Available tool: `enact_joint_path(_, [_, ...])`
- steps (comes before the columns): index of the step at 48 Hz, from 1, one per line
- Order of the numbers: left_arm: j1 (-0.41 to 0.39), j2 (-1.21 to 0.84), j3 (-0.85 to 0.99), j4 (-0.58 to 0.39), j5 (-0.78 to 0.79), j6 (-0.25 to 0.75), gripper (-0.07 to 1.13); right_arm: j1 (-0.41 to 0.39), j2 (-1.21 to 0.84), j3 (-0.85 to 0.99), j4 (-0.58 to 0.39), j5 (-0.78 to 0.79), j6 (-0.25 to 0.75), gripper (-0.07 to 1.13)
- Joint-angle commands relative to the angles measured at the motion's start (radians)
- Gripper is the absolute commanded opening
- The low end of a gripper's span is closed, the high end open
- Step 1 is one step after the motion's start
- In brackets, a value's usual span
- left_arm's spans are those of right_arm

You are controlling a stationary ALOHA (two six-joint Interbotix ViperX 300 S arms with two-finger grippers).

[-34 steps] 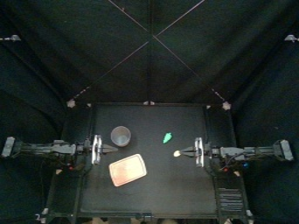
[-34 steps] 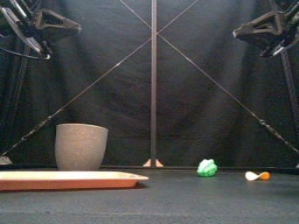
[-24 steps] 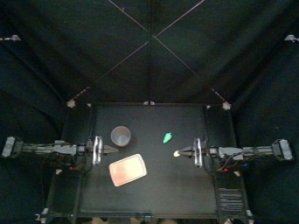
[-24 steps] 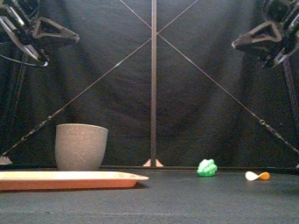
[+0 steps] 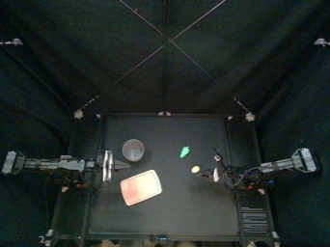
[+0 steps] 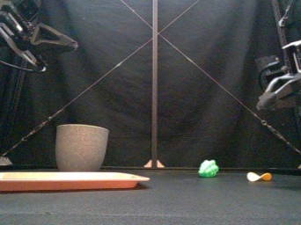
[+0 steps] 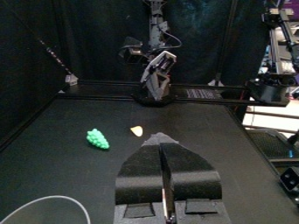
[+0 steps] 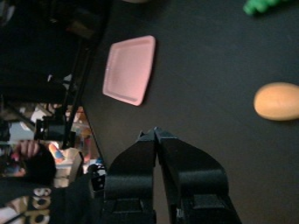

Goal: Pick the chip then place it in the grey bowl
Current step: Pick the chip

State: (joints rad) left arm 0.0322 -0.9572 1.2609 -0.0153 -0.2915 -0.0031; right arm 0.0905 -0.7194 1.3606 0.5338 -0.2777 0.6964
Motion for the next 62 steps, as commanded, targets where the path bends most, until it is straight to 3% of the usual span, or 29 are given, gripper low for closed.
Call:
enact_joint_path(1, [0.005, 0.005, -0.006, 0.000, -0.005, 0.000, 0.00, -0.003, 0.060, -0.006, 0.048, 0.023, 0.086, 0.11])
enact_joint_path(10, [0.012, 0.005, -0.002, 0.002, -0.003, 0.002, 0.00, -0.009, 0.156, -0.029, 0.078, 0.034, 0.196, 0.33])
enact_joint_path(21, [0.028, 0.005, 0.008, 0.003, -0.002, 0.005, 0.00, -0.080, 0.199, -0.032, 0.092, 0.044, 0.293, 0.79])
enact_joint_path(27, [0.032, 0.005, 0.014, 0.000, -0.002, 0.003, 0.00, -0.132, 0.210, -0.028, 0.101, 0.048, 0.298, 0.93])
enact_joint_path(39, [0.031, 0.005, 0.025, 0.000, -0.002, 0.002, 0.00, -0.212, 0.236, -0.055, 0.196, 0.106, 0.298, 0.94])
enact_joint_path(47, [0.032, 0.005, 0.029, 0.000, -0.002, 0.002, 0.00, -0.212, 0.319, -0.084, 0.249, 0.133, 0.298, 0.94])
enact_joint_path(62, [0.031, 0.000, 0.041, 0.002, -0.002, 0.002, 0.00, -0.230, 0.494, -0.141, 0.258, 0.084, 0.296, 0.94])
